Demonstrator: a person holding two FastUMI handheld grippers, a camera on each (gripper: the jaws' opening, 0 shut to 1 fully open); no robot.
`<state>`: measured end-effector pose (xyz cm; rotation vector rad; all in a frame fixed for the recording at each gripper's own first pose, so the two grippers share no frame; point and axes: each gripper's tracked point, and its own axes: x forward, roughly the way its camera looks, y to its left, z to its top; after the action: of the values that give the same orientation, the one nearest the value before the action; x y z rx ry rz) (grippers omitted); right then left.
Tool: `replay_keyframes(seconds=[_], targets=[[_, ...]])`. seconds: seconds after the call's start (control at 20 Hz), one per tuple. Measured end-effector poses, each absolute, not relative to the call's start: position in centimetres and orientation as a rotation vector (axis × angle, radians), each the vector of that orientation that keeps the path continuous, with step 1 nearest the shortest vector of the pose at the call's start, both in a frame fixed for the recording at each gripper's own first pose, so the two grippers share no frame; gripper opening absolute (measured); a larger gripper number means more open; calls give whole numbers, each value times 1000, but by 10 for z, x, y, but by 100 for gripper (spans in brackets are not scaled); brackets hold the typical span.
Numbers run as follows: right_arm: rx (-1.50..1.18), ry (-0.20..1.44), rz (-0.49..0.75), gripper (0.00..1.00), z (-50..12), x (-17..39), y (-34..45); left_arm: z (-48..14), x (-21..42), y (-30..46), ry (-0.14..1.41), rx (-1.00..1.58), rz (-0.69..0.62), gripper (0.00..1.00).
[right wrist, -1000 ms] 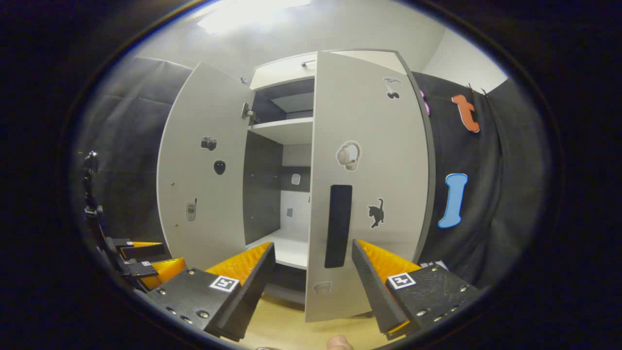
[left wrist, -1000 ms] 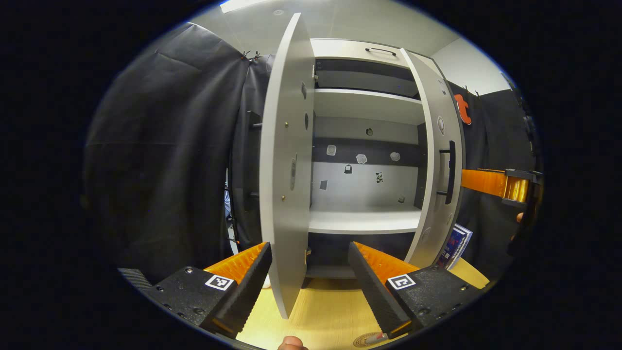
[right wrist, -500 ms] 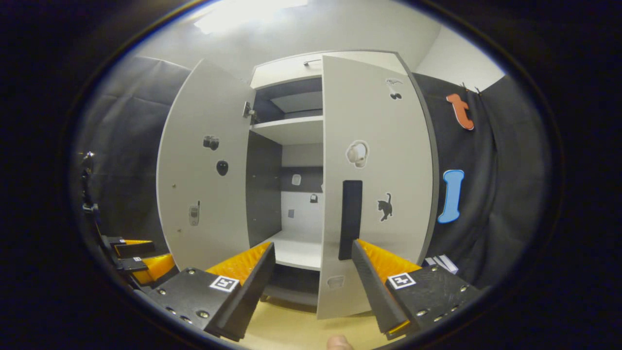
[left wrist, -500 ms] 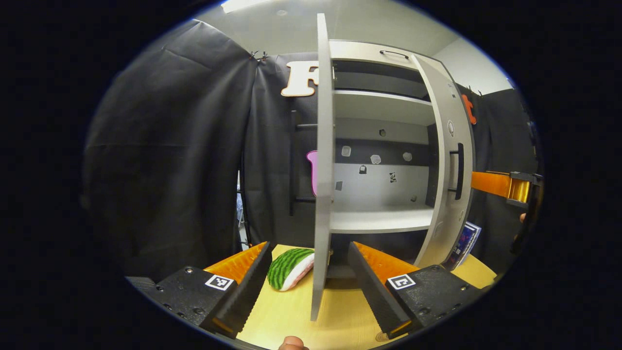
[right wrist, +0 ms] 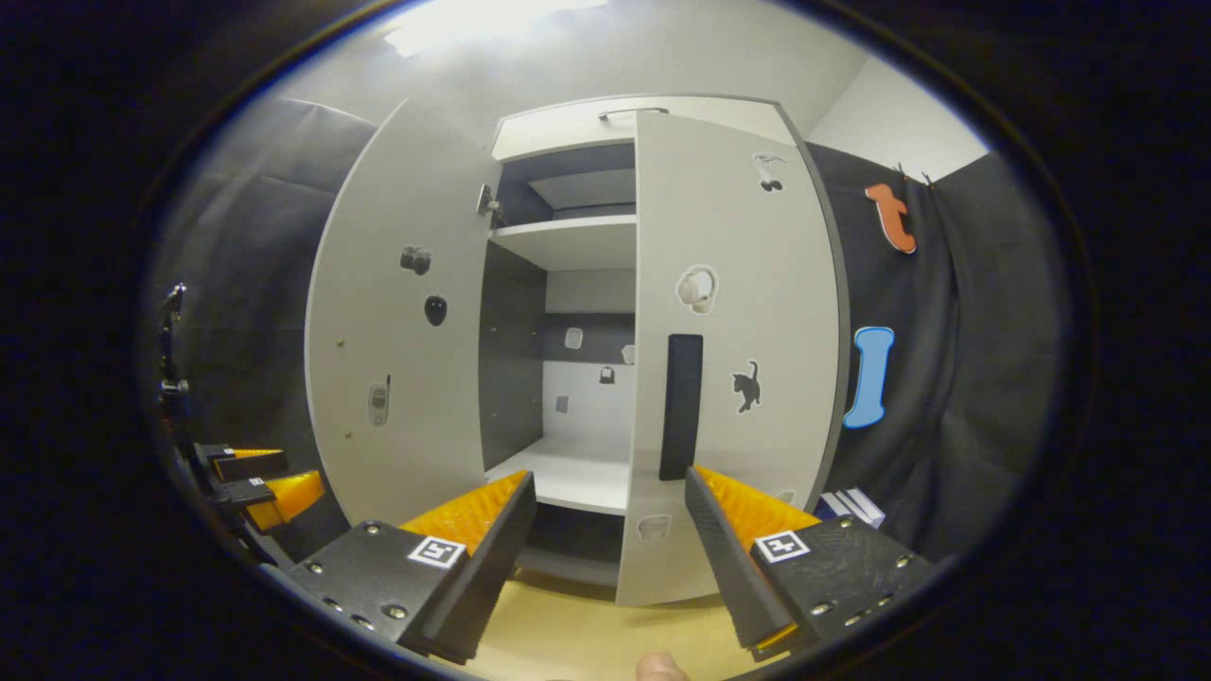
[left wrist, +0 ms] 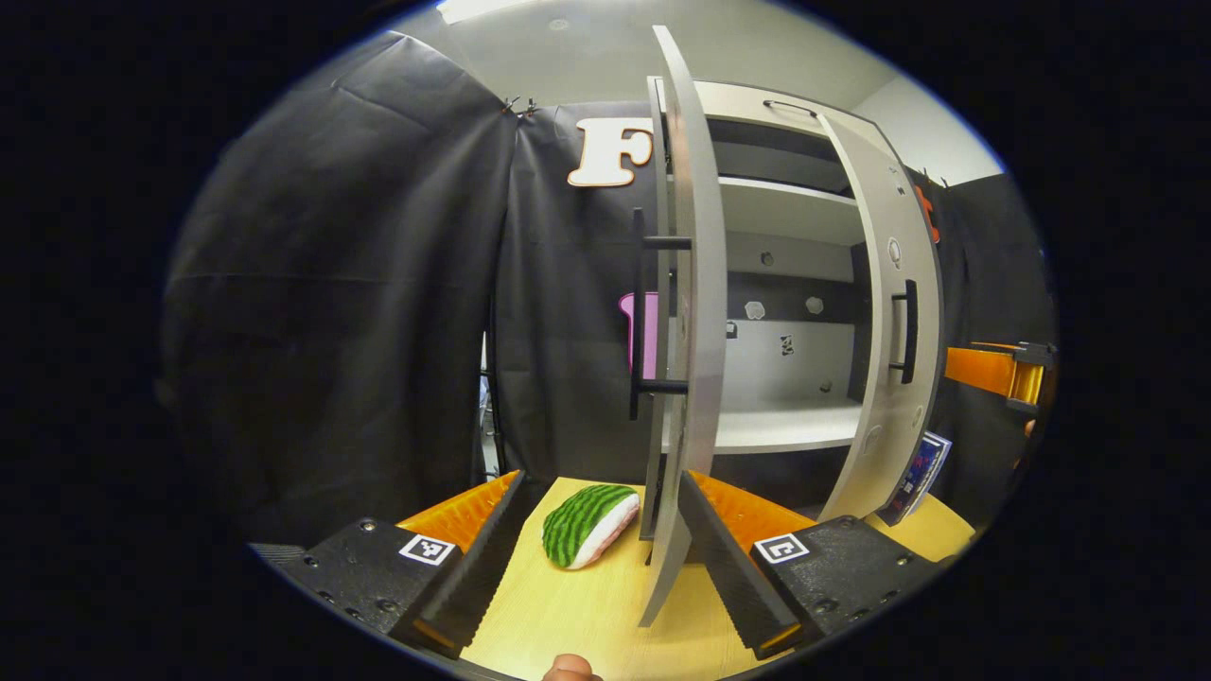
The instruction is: Grasp the bottle in the cabinet with the left hand and place it on the coaster, then close the right door with the right hand and the left door with the left hand.
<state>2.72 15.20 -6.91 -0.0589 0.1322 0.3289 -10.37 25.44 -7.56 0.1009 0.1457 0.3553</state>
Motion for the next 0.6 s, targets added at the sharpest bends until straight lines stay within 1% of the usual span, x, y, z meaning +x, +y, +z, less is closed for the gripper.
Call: replay_keyframes(seconds=[0.25, 0.3, 0.4, 0.6], targets=[[-71, 150, 326, 96, -77, 25, 149, -79, -97, 261, 157, 102, 370, 99], [-75, 152, 322, 96, -78, 25, 147, -79, -99, 261, 158, 106, 373, 100], [-79, 154, 316, 96, -79, 25, 144, -80, -99, 262, 162, 113, 374, 98], [-69, 164, 301, 96, -84, 24, 138, -83, -99, 264, 169, 114, 368, 99]])
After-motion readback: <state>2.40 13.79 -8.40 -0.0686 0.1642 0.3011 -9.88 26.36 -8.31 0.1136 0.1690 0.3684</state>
